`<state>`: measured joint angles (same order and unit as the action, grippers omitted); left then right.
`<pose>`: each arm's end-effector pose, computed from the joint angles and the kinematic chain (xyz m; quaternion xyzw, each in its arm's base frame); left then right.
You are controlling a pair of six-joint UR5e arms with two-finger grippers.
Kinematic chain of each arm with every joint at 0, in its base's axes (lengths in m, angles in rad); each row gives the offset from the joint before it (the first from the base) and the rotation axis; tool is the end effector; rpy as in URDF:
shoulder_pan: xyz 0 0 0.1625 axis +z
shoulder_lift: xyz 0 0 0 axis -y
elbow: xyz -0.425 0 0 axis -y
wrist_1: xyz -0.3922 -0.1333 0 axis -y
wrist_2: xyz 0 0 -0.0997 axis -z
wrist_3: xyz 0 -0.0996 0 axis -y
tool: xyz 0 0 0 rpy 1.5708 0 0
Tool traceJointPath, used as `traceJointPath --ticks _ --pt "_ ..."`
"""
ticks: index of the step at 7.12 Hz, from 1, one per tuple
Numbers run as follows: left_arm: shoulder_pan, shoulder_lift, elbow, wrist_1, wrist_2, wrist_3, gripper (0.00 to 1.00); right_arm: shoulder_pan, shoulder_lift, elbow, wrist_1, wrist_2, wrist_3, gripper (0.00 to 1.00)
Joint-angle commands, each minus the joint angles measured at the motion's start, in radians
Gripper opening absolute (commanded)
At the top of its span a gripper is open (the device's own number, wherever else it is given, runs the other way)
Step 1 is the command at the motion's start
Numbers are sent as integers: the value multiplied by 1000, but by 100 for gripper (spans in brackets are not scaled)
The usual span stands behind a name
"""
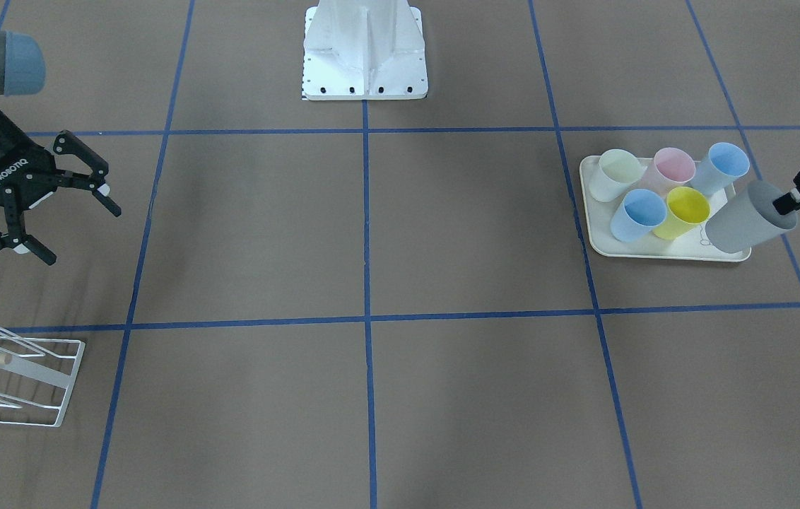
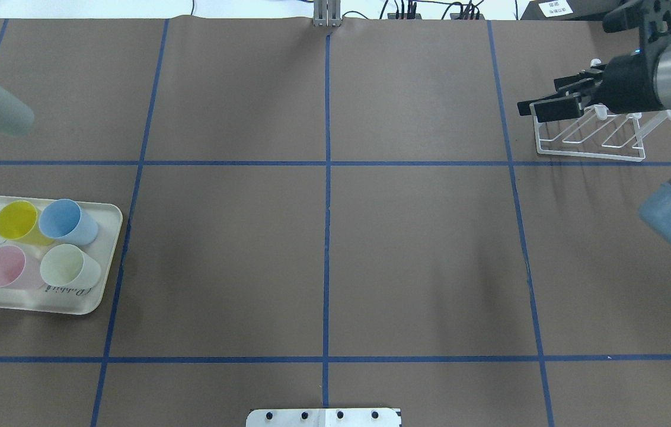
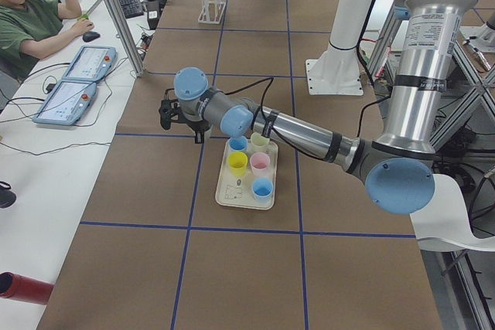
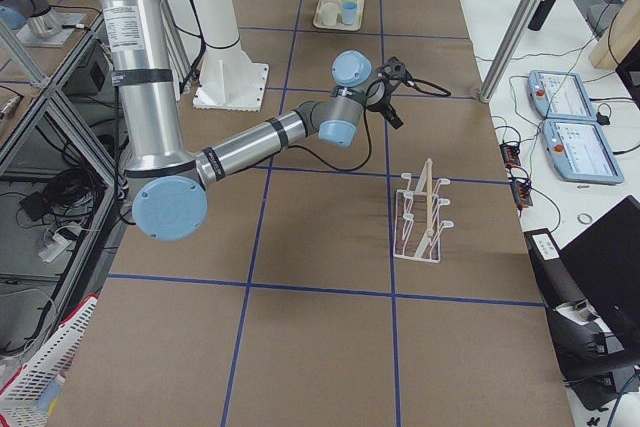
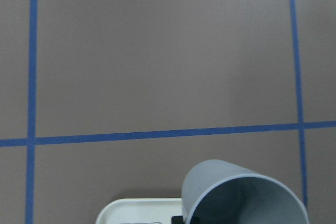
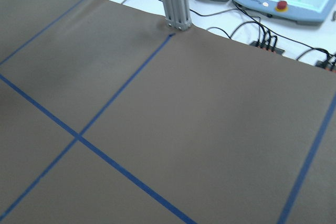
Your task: Transfer IKEA cup to right arm and place on rack
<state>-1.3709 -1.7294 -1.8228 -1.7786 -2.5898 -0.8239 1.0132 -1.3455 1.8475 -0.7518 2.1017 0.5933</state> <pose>0.0594 -0.5371 0.4104 0.0040 0.5352 -0.1140 0.8370 -0.2189 -0.5077 0.3127 0.3839 -0.4960 -0.1473 0.7648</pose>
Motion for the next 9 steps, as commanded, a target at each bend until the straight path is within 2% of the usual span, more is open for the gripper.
traceJointPath --ticks 1,2,3,4,5,7,8,9 --pt "3 -39 -33 -7 -173 -168 0 -83 86 -5 5 -121 -86 100" --pt "3 -57 -53 -13 -206 -264 0 -125 98 -5 8 -140 -92 100" --pt "7 -108 -79 -19 -207 -385 0 -195 168 -11 9 -191 -93 99" --pt "13 -131 -85 -27 -211 -462 0 -279 249 -14 6 -284 -96 99" --pt "19 -131 -90 -38 -228 -513 0 -336 302 -16 2 -342 -110 99" --pt "47 -150 -101 -60 -228 -581 0 -462 342 -16 20 -569 -138 99" --pt "71 -215 -87 -61 -227 -687 0 -516 376 -16 22 -660 -171 99" --pt "135 -282 -82 -61 -225 -851 0 -542 397 -16 22 -675 -212 99"
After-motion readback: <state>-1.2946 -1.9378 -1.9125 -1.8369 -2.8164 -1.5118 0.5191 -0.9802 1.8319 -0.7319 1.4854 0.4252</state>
